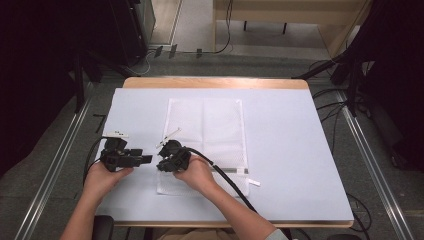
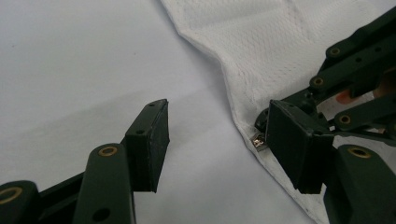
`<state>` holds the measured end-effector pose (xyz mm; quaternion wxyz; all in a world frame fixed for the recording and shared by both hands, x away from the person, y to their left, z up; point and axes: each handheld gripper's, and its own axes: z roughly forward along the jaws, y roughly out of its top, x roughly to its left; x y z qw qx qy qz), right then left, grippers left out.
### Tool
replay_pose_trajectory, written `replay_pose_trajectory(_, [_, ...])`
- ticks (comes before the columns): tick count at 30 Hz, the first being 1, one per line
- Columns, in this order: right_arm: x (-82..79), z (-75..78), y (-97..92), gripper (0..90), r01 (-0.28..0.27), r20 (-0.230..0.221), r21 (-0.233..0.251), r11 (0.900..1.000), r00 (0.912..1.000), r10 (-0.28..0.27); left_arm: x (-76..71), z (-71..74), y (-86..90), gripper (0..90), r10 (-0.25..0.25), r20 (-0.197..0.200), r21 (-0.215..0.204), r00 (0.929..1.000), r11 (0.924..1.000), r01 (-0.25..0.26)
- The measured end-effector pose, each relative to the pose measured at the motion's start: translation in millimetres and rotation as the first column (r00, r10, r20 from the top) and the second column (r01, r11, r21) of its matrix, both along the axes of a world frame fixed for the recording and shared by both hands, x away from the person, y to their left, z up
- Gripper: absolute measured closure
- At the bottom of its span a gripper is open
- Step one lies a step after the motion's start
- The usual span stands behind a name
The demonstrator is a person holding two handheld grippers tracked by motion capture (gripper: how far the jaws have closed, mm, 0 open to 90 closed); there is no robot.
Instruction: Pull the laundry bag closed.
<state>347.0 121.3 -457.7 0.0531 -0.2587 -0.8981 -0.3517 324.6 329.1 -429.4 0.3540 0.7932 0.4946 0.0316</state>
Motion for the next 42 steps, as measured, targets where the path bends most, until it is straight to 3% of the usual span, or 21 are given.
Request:
replay_pose_trajectory(4, [-5.3, -0.1, 1.5, 85.2, -0.035, 0.052, -0.025, 0.9991, 0.998, 0.037, 0.0, 0.3, 0.4, 40.1, 0.003, 0.002, 0.0, 1.0, 1.0, -0.003])
replay_pose_trajectory(13, [-1.0, 5.9, -5.1, 86.4, -0.053, 0.04, 0.028, 0.9982, 0.9978, 0.052, -0.4, 0.7, 2.5, 40.9, 0.006, 0.002, -0.017, 1.0, 0.9998, -0.006])
replay_pose_trajectory(17, [4.1, 12.6, -12.3, 86.4, -0.048, 0.066, 0.048, 0.9977, 0.9968, 0.045, -2.5, 2.9, 2.4, 42.4, -0.021, 0.015, -0.043, 0.9997, 0.9988, 0.022])
replay_pose_trajectory(23, [8.1, 21.7, -19.8, 86.4, -0.03, 0.06, 0.066, 0.9973, 0.9979, 0.026, -3.3, 3.3, -1.6, 44.6, -0.07, 0.0, -0.068, 0.9976, 0.9953, 0.069])
replay_pose_trajectory(24, [9.3, 24.8, -21.5, 86.3, -0.029, 0.077, 0.066, 0.9974, 0.9967, 0.024, -3.7, 3.3, -3.2, 45.8, -0.094, -0.001, -0.074, 0.9956, 0.9928, 0.094])
replay_pose_trajectory(28, [12.3, 28.3, -24.3, 86.4, -0.021, 0.077, 0.077, 0.9968, 0.9969, 0.016, -4.1, 2.9, -6.1, 48.4, -0.129, -0.016, -0.095, 0.9915, 0.9874, 0.127])
replay_pose_trajectory(29, [11.5, 30.5, -24.2, 86.3, -0.025, 0.081, 0.075, 0.9969, 0.9965, 0.019, -3.8, 1.6, -9.4, 49.5, -0.155, -0.035, -0.104, 0.9874, 0.9831, 0.15])
replay_pose_trajectory(42, [7.1, 36.1, -24.0, 86.3, -0.061, 0.084, 0.096, 0.9935, 0.995, 0.052, -1.8, -6.4, -23.6, 59.4, -0.232, -0.085, -0.08, 0.9691, 0.971, 0.225])
